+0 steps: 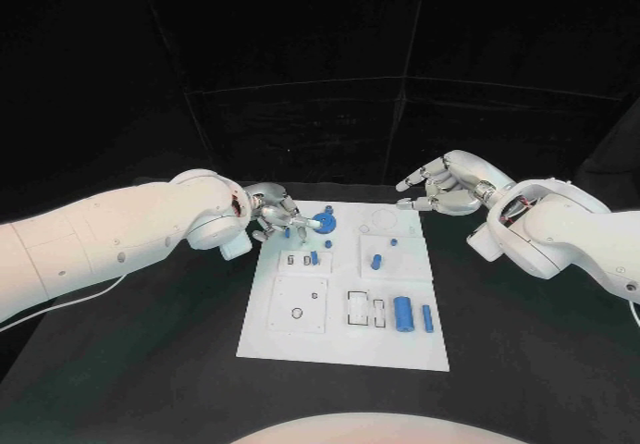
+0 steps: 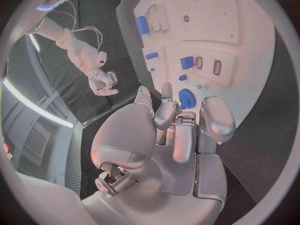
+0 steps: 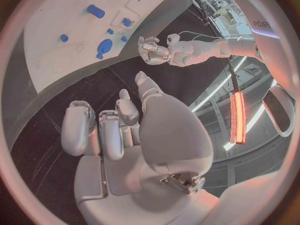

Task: Assemble the parts on the task board

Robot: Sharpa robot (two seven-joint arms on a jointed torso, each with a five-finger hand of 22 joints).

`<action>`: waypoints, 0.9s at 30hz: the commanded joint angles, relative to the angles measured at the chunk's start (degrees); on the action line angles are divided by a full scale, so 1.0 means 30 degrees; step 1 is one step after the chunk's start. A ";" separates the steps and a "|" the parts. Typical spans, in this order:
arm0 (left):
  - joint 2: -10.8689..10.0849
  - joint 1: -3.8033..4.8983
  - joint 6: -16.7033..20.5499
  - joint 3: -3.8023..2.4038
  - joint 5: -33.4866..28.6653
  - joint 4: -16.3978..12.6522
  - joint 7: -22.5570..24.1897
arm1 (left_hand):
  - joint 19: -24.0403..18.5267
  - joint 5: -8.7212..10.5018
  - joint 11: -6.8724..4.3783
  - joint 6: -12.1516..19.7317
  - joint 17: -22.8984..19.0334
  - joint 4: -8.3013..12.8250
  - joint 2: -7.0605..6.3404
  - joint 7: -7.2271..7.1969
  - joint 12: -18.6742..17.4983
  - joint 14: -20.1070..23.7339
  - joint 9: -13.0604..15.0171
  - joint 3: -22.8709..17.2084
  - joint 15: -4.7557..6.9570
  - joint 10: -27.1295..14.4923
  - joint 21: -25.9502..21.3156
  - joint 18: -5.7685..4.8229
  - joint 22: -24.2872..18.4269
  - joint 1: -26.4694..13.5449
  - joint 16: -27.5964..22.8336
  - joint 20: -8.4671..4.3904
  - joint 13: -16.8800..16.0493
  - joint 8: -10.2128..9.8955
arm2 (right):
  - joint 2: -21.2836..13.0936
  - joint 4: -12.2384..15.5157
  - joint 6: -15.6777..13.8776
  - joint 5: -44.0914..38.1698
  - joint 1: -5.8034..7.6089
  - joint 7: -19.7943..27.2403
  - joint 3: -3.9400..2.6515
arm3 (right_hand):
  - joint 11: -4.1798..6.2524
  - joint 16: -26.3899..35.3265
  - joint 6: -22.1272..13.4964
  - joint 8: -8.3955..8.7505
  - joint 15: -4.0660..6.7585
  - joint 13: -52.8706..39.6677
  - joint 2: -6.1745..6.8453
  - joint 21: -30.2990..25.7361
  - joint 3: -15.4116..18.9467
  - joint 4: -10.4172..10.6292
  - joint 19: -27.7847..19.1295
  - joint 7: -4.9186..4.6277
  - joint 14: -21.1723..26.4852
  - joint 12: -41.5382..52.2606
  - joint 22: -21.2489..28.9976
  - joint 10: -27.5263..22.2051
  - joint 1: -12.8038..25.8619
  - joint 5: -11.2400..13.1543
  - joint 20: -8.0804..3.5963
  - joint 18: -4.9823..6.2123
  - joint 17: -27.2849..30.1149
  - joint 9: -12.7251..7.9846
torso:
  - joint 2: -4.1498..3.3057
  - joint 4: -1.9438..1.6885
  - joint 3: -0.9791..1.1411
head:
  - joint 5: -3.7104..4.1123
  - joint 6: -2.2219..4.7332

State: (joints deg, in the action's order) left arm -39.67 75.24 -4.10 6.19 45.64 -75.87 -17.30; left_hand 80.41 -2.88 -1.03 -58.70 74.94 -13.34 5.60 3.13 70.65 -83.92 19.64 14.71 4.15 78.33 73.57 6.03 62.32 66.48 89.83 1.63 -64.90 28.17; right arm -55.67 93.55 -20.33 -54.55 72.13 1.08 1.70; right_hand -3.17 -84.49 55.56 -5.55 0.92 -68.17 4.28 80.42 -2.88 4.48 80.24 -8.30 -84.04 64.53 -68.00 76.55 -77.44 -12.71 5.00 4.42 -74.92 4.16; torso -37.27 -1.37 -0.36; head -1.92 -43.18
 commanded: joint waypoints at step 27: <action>0.3847 0.0570 -0.3209 0.1324 0.3614 0.2807 -0.3972 | 0.0229 0.0042 -0.0105 0.1310 0.5019 -0.0971 0.0040 -0.0137 0.0596 -0.2026 0.1908 0.1078 0.0209 -0.0127 0.1292 -0.0578 0.1904 -0.0244 0.0058 -0.0045 -0.0518 0.2139 | 0.0385 -0.0895 0.0783 -0.0766 0.0096 -0.1248 -0.0001 | 0.0050 0.0364 0.0029 -0.0211 0.0122 0.0367 -0.0111 -0.0467 0.0416 0.0085 -0.0431 0.0055 -0.1061 -0.0403 0.0629 -0.0282 0.0063 -0.0966 -0.0054 0.0101 -0.0946 -0.0031 | 0.0077 -0.0011 0.0079 | -0.0346 -0.0351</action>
State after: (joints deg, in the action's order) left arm -28.27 76.83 -11.95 10.18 55.53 -67.47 -28.55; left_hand 80.82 -2.88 -1.23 -55.05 74.93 -16.19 5.90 2.75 72.34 -84.06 25.29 17.60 4.40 78.11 77.24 5.26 67.98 66.17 89.83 1.63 -66.47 34.20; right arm -54.60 90.87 -18.50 -54.93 72.28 -2.39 1.72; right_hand -2.96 -83.63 55.56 -5.94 0.92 -67.16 4.28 79.41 -2.01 4.72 79.23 -8.30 -84.04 63.68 -66.16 75.92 -77.44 -15.31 5.00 4.43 -74.91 4.14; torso -37.03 -1.38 -0.05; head -2.93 -44.17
